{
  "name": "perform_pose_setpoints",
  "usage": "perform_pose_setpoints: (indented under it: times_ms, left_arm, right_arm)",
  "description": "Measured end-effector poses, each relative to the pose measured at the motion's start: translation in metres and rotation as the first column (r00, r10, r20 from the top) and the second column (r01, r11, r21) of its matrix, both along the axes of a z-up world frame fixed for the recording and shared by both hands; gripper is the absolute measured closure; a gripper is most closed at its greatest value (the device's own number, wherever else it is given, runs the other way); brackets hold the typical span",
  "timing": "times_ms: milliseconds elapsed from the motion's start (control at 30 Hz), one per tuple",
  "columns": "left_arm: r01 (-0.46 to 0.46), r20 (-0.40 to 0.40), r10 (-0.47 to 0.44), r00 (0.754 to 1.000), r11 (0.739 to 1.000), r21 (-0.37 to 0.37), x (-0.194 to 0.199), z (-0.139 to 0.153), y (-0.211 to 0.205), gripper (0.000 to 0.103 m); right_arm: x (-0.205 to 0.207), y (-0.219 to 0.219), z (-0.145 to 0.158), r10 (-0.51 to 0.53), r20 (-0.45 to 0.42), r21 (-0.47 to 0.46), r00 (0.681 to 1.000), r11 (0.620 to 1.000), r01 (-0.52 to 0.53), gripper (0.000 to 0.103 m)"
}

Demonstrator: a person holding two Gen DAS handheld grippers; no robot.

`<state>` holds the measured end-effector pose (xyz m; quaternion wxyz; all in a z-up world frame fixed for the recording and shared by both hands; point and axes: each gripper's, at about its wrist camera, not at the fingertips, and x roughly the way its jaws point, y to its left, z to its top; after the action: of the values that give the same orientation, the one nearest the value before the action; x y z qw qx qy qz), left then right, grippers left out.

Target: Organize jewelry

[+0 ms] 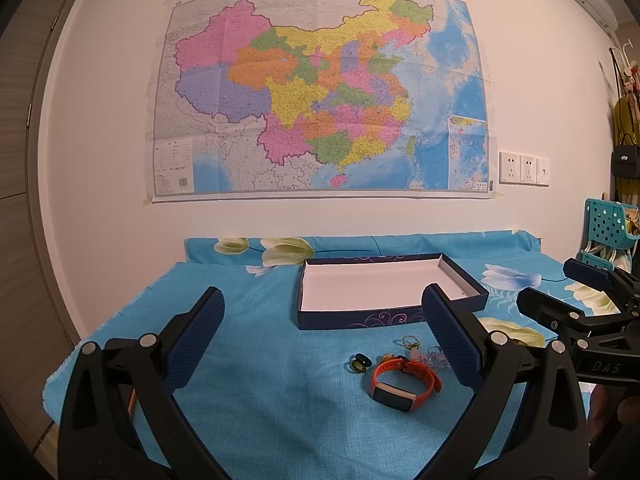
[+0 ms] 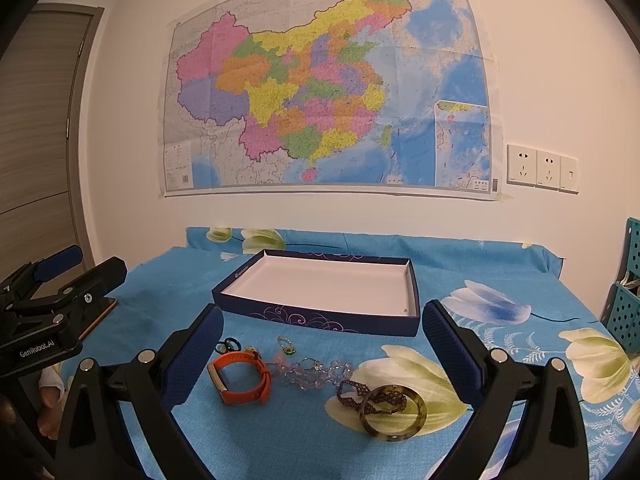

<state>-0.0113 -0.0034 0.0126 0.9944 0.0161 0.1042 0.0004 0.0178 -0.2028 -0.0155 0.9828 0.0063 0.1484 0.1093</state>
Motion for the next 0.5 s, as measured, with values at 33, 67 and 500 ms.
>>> perform_pose_setpoints:
  times_ms: [33, 67, 500]
  left_arm:
    - [-0.001, 0.000, 0.001, 1.000, 1.000, 0.001, 0.0000, -0.0001, -0.0003, 0.006]
    - [-0.002, 0.001, 0.002, 1.000, 1.000, 0.002, -0.0001, 0.0000, -0.0002, 0.006]
    - [0.000, 0.000, 0.000, 1.000, 1.000, 0.001, -0.0011, -0.0005, -0.0007, 0.006]
  right_arm:
    - [-0.0007, 0.0002, -0.0004, -0.002, 0.002, 0.000, 1.000, 1.000, 0.002, 0.007]
    - [-0.0012, 0.0004, -0.0005, -0.002, 0.003, 0.001, 1.000, 1.000, 0.002, 0.007]
    - [0.0002, 0.0003, -0.0006, -0.002, -0.001, 0.002, 1.000, 1.000, 0.002, 0.007]
